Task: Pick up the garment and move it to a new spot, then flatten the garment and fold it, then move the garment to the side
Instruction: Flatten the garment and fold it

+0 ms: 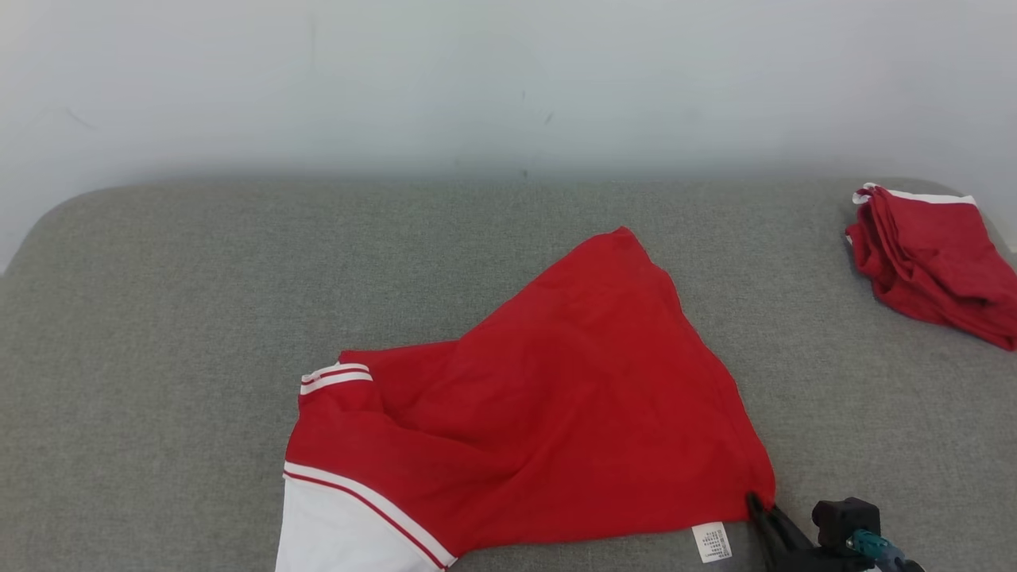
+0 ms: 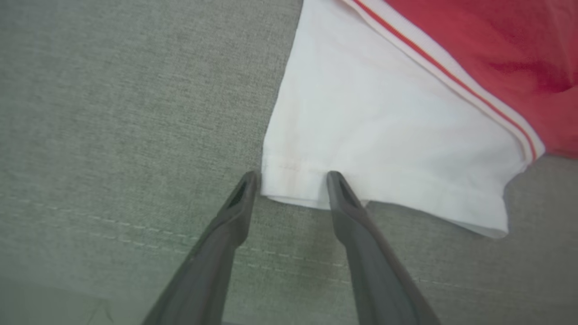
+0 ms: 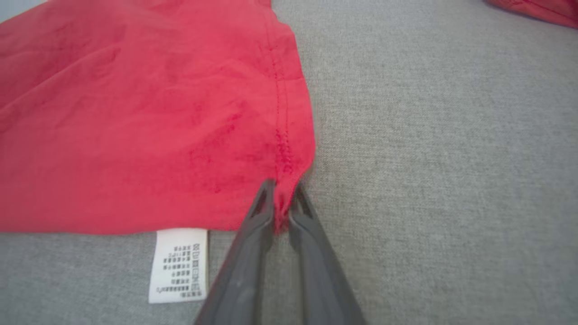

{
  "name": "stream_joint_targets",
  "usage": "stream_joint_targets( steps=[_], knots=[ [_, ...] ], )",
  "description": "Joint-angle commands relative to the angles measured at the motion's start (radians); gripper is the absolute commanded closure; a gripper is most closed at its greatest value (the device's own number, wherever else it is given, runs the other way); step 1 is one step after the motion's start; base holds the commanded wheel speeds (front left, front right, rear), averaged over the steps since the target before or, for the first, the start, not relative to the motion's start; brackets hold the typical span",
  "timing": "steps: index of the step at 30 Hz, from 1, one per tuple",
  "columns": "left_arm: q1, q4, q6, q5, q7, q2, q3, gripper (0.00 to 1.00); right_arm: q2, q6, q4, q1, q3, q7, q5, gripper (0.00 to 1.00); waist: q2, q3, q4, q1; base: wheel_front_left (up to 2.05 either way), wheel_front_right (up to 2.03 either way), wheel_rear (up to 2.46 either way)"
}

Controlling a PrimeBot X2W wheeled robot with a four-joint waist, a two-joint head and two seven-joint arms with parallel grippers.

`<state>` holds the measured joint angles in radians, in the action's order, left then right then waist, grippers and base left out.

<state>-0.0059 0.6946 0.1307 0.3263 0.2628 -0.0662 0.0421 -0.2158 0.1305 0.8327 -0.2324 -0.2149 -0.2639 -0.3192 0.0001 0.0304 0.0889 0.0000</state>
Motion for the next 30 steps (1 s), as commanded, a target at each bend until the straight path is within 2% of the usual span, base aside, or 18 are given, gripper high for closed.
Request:
stream_joint_targets(
  steps=[1, 7, 13, 17, 23, 30],
  knots=[
    [-0.006, 0.005, -0.001, 0.011, 0.003, 0.006, 0.008, 1.0, 0.005, 0.001, -0.005, 0.011, 0.003, 0.0, -0.006, 1.0, -0.0001, -0.005, 0.003, 0.0, 0.0, 0.0, 0.0],
    [0.03, -0.047, -0.001, 0.023, 0.003, -0.003, 0.018, 1.0, 0.003, 0.001, -0.098, 0.073, 0.046, 0.0, -0.02, 1.0, -0.0001, -0.019, -0.002, 0.0, 0.0, 0.0, 0.0],
    [0.077, -0.185, -0.001, 0.011, 0.003, -0.01, -0.008, 1.0, -0.011, 0.001, -0.213, 0.127, 0.067, 0.0, -0.018, 1.0, -0.0001, -0.019, -0.014, 0.0, 0.0, 0.0, 0.0],
    [0.051, -0.288, -0.001, 0.003, 0.003, -0.03, -0.019, 1.0, -0.028, 0.001, -0.265, 0.093, 0.053, 0.0, -0.031, 1.0, -0.0001, -0.011, -0.025, 0.0, 0.0, 0.0, 0.0],
    [-0.138, -0.378, -0.001, -0.013, 0.003, -0.131, 0.047, 1.0, -0.08, 0.001, -0.321, -0.078, -0.044, 0.029, -0.094, 1.0, -0.0001, 0.024, -0.045, 0.0, 0.0, 0.0, 0.0],
    [-0.563, -0.389, -0.001, 0.047, -0.077, -0.285, 0.158, 1.0, -0.118, 0.001, -0.34, -0.45, -0.141, 0.13, -0.187, 1.0, -0.0001, 0.175, -0.075, 0.0, 0.0, 0.0, 0.0]
  ],
)
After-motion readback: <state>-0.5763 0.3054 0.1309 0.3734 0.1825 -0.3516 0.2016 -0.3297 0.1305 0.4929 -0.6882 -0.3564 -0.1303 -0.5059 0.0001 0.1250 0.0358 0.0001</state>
